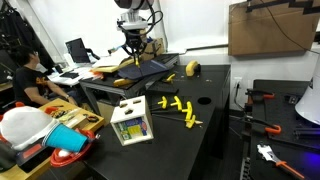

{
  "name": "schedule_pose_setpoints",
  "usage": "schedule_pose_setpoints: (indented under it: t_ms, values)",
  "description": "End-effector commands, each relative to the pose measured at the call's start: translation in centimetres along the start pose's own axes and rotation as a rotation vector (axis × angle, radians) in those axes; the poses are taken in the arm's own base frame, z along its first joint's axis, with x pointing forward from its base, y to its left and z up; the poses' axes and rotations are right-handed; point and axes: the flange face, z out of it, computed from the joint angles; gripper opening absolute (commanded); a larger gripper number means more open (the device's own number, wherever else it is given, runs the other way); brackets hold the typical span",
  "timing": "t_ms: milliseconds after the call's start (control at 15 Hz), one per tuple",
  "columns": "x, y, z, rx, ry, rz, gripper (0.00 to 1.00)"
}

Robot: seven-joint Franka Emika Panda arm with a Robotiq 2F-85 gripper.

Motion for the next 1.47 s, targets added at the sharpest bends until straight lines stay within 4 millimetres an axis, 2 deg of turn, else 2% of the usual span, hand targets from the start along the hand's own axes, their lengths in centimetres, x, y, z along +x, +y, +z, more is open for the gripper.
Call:
schedule_pose_setpoints:
  t_ms: [0,267,533,1067,1400]
  values:
    - [1.6,1.6,0.0,0.035,0.022,0.138,0.04]
    - [3.6,4.0,0.8,0.041,0.043,0.26,0.04]
    - [4.7,6.5,1.9,0.044,0.048,0.376,0.04]
    - [6.2,10.4,4.5,0.094,0.017,0.549,0.04]
    - [6.7,12.3,5.3,0.16,0.015,0.609,0.04]
